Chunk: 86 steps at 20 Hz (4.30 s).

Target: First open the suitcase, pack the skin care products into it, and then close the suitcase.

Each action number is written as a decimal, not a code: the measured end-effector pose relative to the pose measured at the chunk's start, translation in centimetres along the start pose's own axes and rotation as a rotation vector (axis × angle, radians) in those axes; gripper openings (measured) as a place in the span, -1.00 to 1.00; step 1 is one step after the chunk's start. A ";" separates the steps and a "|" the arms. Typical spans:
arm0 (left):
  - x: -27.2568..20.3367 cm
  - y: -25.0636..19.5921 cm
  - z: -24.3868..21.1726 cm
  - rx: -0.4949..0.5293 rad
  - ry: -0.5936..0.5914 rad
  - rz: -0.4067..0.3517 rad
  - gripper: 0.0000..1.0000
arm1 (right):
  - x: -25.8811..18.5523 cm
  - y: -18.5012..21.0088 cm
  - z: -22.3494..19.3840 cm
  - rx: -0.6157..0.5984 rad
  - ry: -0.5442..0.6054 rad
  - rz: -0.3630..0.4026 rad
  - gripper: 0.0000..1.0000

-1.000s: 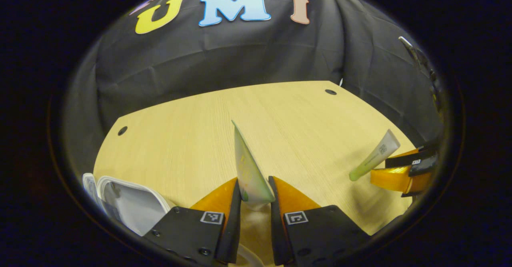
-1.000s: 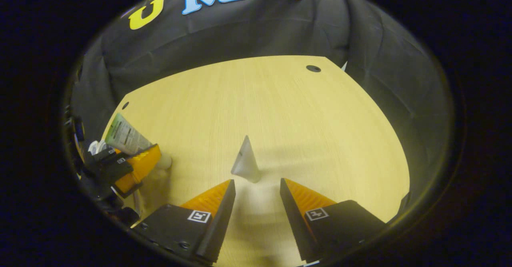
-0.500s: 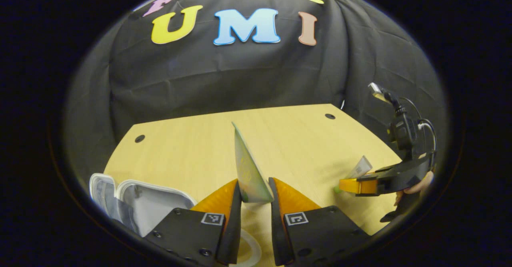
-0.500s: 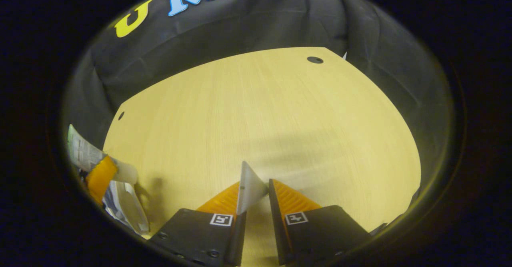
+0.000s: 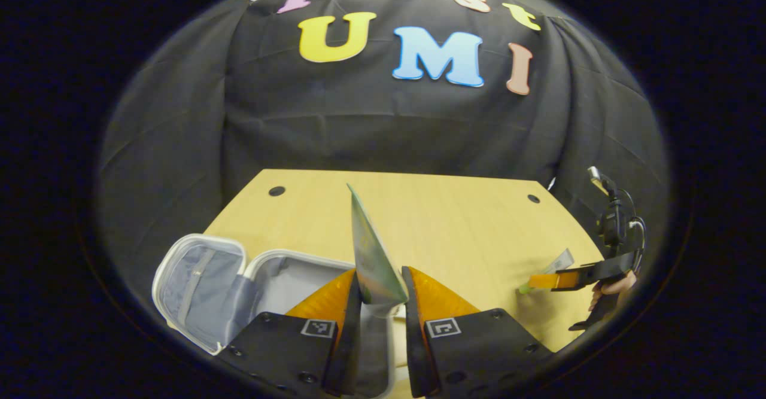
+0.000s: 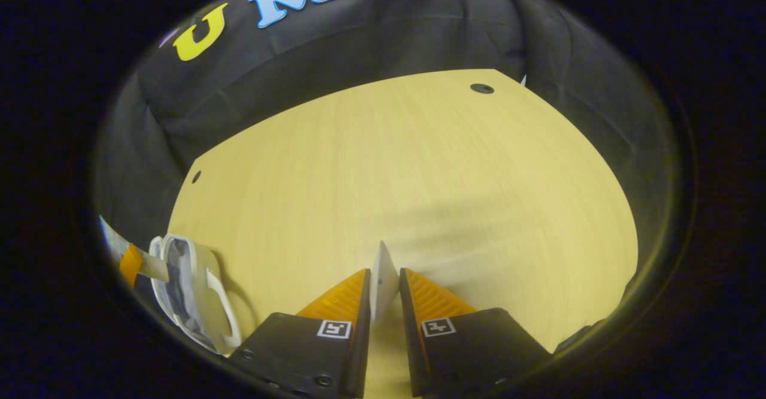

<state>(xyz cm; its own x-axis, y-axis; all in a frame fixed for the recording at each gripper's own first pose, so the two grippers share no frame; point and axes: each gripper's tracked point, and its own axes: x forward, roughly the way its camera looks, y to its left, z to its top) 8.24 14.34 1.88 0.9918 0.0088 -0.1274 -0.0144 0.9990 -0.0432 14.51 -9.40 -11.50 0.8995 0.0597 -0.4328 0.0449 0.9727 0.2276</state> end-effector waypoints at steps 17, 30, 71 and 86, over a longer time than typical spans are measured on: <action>-3.7 14.3 -7.2 0.139 0.422 0.159 0.75 | -7.9 26.7 -11.1 -0.365 0.205 0.476 -0.45; -10.7 27.4 -7.6 -0.046 0.355 0.327 0.68 | -5.3 29.1 -11.8 -0.301 0.237 0.338 0.91; -1.1 50.6 -6.1 -0.829 0.205 0.284 -0.55 | -5.8 16.4 -12.3 -0.137 0.258 0.173 0.90; -13.6 26.0 11.1 -0.449 -0.005 0.052 -0.57 | -6.6 19.1 -14.0 -0.070 0.267 0.278 0.90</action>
<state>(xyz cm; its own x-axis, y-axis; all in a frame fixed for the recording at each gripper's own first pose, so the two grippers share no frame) -4.21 40.70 13.47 0.9889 0.0594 -0.1361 -0.1165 0.8789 -0.4626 3.33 11.95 -16.55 0.7280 0.3706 -0.5767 -0.2230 0.9236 0.3119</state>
